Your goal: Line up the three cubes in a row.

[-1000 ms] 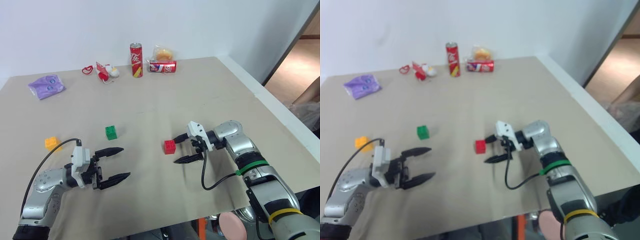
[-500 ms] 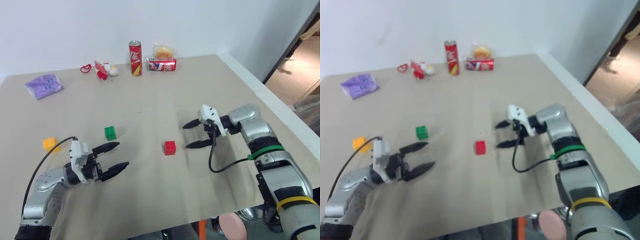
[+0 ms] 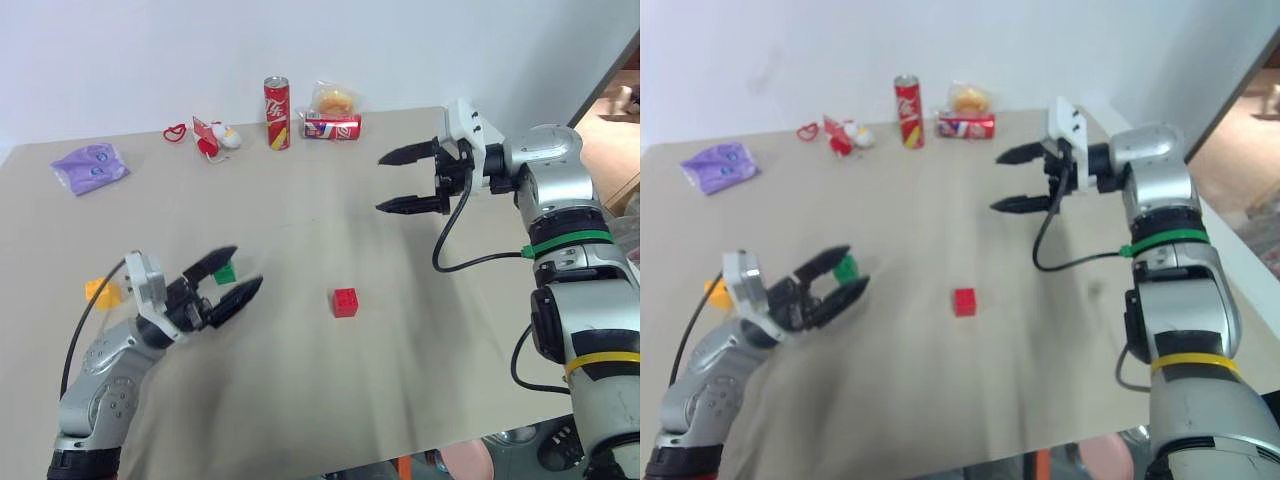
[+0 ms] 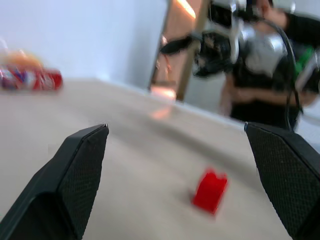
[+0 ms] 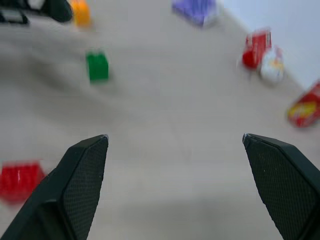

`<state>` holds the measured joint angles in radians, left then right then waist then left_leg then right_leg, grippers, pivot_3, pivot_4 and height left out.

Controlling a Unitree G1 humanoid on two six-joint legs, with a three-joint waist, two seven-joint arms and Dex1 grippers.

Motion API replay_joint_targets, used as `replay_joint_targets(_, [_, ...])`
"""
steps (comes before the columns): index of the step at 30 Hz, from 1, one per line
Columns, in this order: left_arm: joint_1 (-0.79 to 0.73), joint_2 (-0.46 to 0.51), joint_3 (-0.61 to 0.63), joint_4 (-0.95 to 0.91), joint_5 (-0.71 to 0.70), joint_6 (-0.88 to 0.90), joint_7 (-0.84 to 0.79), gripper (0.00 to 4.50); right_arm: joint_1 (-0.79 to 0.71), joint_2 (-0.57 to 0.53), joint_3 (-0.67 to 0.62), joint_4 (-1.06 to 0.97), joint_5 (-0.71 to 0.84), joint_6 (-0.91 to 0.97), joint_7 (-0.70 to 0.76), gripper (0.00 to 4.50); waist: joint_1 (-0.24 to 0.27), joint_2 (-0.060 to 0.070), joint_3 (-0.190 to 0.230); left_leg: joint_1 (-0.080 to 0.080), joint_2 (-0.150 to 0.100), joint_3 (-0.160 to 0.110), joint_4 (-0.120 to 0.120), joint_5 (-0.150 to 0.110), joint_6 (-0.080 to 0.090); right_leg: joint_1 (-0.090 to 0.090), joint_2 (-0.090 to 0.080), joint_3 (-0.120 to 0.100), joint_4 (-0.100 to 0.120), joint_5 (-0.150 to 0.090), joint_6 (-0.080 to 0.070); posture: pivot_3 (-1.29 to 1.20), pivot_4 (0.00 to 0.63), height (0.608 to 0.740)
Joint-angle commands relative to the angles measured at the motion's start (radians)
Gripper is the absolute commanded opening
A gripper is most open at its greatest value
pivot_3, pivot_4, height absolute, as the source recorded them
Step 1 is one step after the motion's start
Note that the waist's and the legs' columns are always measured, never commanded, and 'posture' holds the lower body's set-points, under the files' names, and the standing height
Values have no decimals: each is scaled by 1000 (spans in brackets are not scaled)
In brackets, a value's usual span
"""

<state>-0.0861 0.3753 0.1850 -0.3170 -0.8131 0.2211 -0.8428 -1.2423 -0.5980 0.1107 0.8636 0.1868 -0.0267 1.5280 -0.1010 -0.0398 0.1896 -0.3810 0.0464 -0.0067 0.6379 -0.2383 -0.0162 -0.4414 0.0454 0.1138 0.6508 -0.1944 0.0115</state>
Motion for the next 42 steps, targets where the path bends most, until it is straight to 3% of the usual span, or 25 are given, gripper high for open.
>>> replay_joint_targets(1, [-38,23,45,-36,-6,2,43,4500,60,23,-41,-212,86,119,-6,4473,2,0,0,0,0,0,0,0,0,0,0,0,0,0,0,0,150,740])
replay_joint_targets(4, [-30,83,48,23,71,-8,17,4500,171,43,-34,-443,149,242,-29,4473,-1,0,0,-1,0,-1,1,0,0,0,0,0,0,1,1,0,150,740])
replay_joint_targets(10, [7,164,51,96,156,14,25,4500,330,46,-27,-683,179,331,-107,4473,1,1,0,-3,0,-3,1,0,0,-2,0,-3,0,0,0,0,150,740])
replay_joint_targets(28, [-64,211,54,253,207,47,4,4500,509,43,-42,-964,300,475,-266,4473,2,0,0,-4,0,-4,2,0,-1,-2,0,-4,0,0,0,0,150,740])
replay_joint_targets(42, [-164,190,-59,496,402,-70,-61,4500,666,-2,-52,-1230,408,609,-381,4473,5,0,0,-5,0,-5,2,1,-1,-2,0,-4,0,1,1,0,150,740])
